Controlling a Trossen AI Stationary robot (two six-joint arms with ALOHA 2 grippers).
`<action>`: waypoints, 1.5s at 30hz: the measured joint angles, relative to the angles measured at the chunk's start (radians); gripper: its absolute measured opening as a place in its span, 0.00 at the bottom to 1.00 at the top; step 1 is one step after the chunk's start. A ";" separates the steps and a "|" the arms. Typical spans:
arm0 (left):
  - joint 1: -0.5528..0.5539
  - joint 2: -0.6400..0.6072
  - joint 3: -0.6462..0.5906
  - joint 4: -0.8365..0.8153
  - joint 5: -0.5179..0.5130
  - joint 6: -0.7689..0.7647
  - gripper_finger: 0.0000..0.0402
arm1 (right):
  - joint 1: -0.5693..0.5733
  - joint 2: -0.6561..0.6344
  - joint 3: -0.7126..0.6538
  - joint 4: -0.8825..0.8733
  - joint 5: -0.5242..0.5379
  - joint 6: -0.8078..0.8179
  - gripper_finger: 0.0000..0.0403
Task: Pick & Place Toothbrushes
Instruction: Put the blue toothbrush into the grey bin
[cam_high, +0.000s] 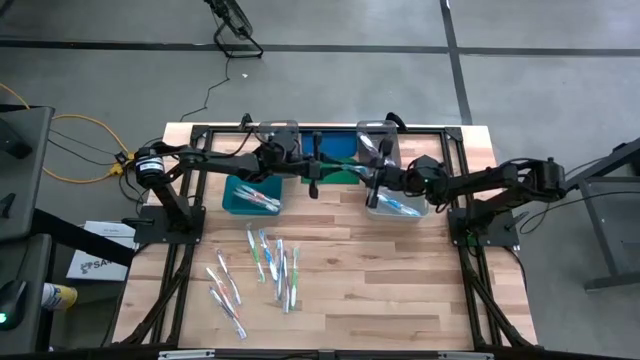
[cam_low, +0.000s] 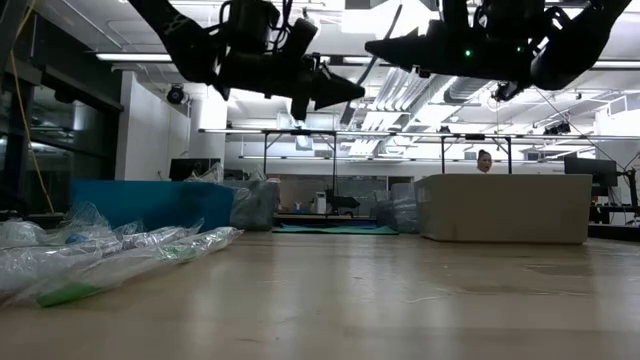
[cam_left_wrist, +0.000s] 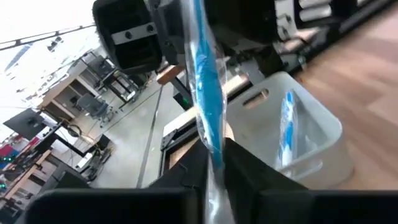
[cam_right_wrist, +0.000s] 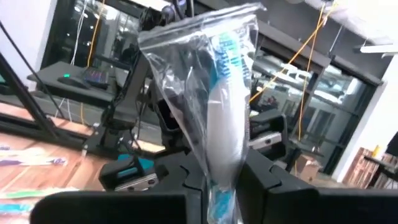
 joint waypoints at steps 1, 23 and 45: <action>0.000 0.000 0.000 -0.011 -0.003 0.015 0.14 | 0.001 0.000 0.000 -0.010 0.006 0.003 0.10; 0.063 -0.265 0.001 -0.498 -0.570 0.371 0.62 | 0.000 -0.522 0.171 -1.155 0.337 0.069 0.10; 0.314 -0.272 0.001 -0.490 -0.466 0.377 0.62 | -0.179 -0.300 0.691 -2.161 0.006 0.484 0.12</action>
